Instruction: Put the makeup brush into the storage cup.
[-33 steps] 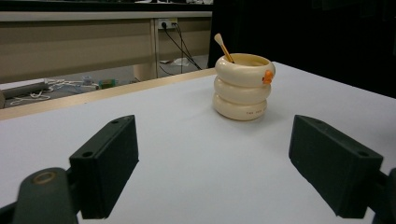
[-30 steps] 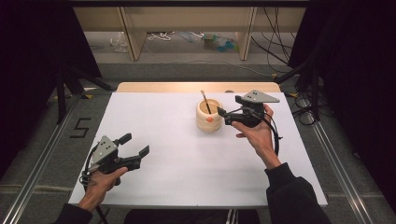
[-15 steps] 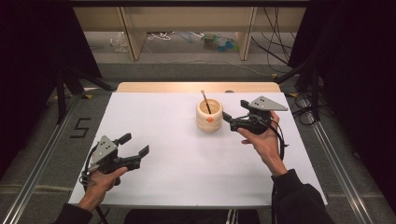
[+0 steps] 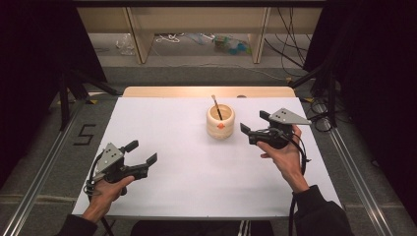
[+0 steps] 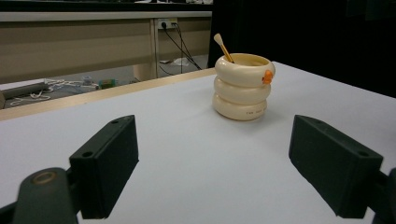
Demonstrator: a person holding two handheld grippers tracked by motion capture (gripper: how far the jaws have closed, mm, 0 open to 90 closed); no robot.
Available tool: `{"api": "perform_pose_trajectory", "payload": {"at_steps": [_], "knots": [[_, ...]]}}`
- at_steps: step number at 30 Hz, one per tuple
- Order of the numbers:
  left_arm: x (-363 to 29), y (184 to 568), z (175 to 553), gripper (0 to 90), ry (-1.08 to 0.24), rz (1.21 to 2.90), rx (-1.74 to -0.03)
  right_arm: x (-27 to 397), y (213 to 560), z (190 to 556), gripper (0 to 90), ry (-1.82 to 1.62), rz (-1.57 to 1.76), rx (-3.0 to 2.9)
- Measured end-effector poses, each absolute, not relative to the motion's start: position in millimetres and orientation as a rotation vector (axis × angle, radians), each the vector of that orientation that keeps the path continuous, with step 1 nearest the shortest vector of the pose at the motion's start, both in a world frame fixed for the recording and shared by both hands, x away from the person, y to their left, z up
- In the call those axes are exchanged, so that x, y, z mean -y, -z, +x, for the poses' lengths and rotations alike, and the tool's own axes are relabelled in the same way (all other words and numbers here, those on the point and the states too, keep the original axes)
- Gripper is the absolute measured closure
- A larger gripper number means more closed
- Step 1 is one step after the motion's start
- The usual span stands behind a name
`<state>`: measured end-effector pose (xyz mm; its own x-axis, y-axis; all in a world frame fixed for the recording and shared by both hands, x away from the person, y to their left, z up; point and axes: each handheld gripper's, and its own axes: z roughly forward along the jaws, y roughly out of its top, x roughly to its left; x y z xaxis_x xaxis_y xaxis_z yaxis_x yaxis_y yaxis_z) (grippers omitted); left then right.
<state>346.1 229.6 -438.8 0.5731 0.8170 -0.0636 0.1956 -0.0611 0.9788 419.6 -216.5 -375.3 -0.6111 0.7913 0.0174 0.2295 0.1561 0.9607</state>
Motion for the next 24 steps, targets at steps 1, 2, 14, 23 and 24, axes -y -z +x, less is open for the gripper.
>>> {"api": "perform_pose_trajectory", "payload": {"at_steps": [1,2,14,23,24], "knots": [[-229.7,438.7,346.1,15.5,-0.635,1.583,-0.878,217.9,374.8,418.5,17.1,-1.456,0.959,-1.938],[-229.9,438.7,346.1,15.5,-0.636,1.584,-0.879,218.2,375.5,418.3,17.1,-1.468,0.944,-1.931],[-230.0,438.9,346.6,15.5,-0.637,1.585,-0.878,223.9,384.9,404.3,16.6,-1.480,0.935,-1.929],[-230.2,439.0,346.6,15.5,-0.637,1.585,-0.880,224.4,396.4,392.4,16.1,-1.483,0.926,-1.941],[-230.2,439.0,346.6,15.5,-0.636,1.584,-0.880,224.7,397.6,391.2,16.2,-1.489,0.924,-1.948]]}}
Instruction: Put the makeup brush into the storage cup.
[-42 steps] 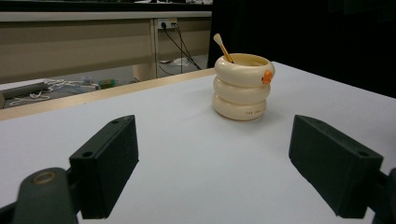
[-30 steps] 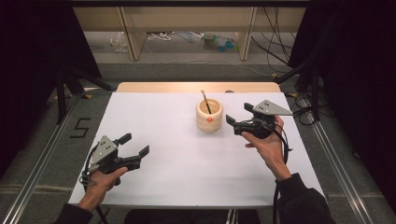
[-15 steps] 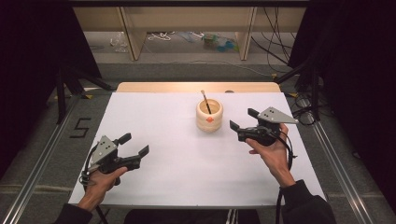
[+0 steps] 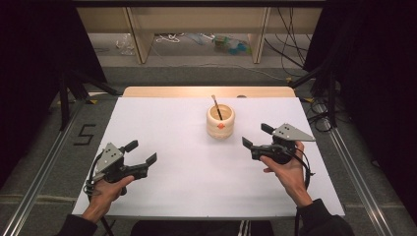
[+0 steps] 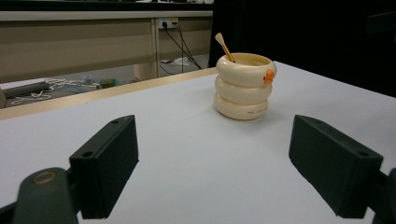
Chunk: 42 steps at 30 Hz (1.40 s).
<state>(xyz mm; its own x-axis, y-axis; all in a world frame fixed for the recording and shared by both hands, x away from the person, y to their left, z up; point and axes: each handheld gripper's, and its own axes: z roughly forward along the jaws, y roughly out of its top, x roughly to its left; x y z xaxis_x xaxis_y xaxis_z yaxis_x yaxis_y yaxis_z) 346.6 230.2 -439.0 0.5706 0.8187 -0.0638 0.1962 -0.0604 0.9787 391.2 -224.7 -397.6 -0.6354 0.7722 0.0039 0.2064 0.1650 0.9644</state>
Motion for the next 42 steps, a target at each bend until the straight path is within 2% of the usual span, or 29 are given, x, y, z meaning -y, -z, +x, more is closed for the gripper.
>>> {"api": "perform_pose_trajectory", "payload": {"at_steps": [42], "knots": [[-230.3,438.7,346.2,15.5,-0.637,1.585,-0.879,236.2,412.3,367.2,15.9,-1.492,0.916,-1.971]]}}
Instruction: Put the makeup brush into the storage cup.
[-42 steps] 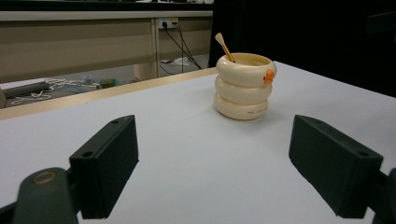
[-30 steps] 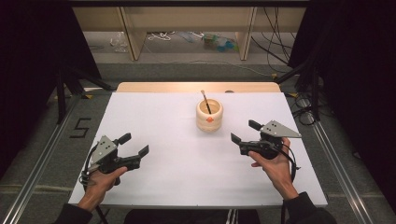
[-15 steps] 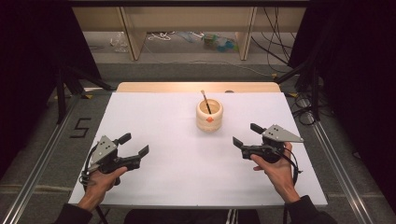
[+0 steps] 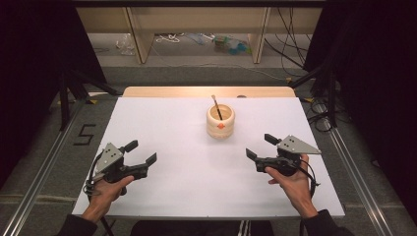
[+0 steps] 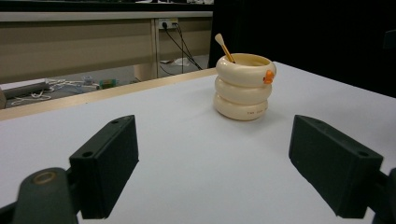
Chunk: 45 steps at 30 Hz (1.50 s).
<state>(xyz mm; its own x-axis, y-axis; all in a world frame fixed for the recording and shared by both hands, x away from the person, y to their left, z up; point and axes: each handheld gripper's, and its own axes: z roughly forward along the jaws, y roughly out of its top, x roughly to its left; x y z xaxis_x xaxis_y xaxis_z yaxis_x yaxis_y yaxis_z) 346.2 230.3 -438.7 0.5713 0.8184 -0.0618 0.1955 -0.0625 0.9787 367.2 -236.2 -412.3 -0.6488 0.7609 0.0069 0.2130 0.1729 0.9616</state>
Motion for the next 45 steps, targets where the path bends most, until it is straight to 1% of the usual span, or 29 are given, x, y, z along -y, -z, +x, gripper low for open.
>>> {"api": "perform_pose_trajectory", "payload": {"at_steps": [45], "knots": [[-230.0,439.8,346.1,15.5,-0.636,1.591,-0.876,249.8,423.9,344.1,15.8,-1.484,0.917,-1.990]]}}
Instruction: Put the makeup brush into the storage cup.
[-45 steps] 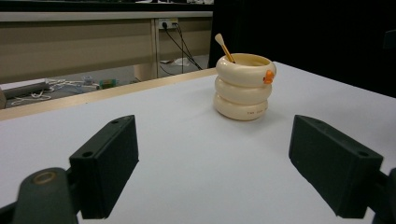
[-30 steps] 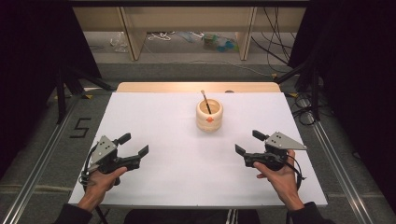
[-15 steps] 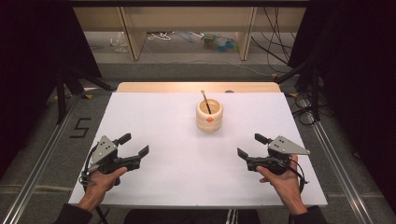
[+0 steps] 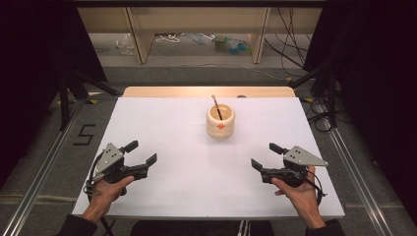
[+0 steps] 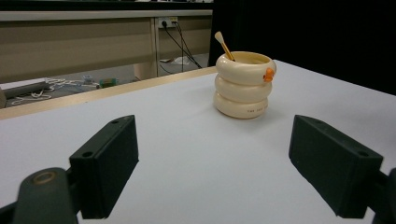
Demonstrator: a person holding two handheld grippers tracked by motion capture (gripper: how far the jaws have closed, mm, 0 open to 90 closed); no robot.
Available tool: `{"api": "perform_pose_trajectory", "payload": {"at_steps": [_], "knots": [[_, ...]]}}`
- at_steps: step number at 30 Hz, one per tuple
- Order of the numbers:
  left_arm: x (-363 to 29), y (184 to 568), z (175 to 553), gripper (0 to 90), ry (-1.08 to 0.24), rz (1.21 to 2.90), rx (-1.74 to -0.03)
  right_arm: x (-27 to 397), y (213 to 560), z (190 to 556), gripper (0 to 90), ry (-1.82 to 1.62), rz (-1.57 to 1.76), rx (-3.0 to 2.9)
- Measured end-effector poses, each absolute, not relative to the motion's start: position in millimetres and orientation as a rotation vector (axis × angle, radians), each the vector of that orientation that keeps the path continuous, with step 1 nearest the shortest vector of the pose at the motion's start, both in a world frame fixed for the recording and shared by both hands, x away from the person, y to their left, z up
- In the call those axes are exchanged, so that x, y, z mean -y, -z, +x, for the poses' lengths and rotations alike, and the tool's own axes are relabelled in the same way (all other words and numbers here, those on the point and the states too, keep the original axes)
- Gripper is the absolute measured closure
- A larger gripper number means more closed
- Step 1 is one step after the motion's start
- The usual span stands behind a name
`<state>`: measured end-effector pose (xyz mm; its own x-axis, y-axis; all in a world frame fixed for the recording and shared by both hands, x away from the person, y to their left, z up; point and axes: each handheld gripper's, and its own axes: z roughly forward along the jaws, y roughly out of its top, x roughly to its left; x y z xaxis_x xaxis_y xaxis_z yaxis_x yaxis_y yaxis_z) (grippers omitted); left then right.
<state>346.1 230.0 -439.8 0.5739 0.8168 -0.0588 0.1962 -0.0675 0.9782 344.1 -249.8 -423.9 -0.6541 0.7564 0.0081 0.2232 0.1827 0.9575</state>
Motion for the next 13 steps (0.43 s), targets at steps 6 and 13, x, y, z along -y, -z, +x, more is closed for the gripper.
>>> {"api": "perform_pose_trajectory", "payload": {"at_steps": [6,13], "knots": [[-229.9,439.7,346.2,15.5,-0.637,1.592,-0.874,248.0,424.8,344.6,15.8,-1.496,0.903,-1.983],[-230.0,439.9,346.4,15.5,-0.637,1.591,-0.878,248.0,424.3,343.9,15.8,-1.478,0.911,-1.995]]}}
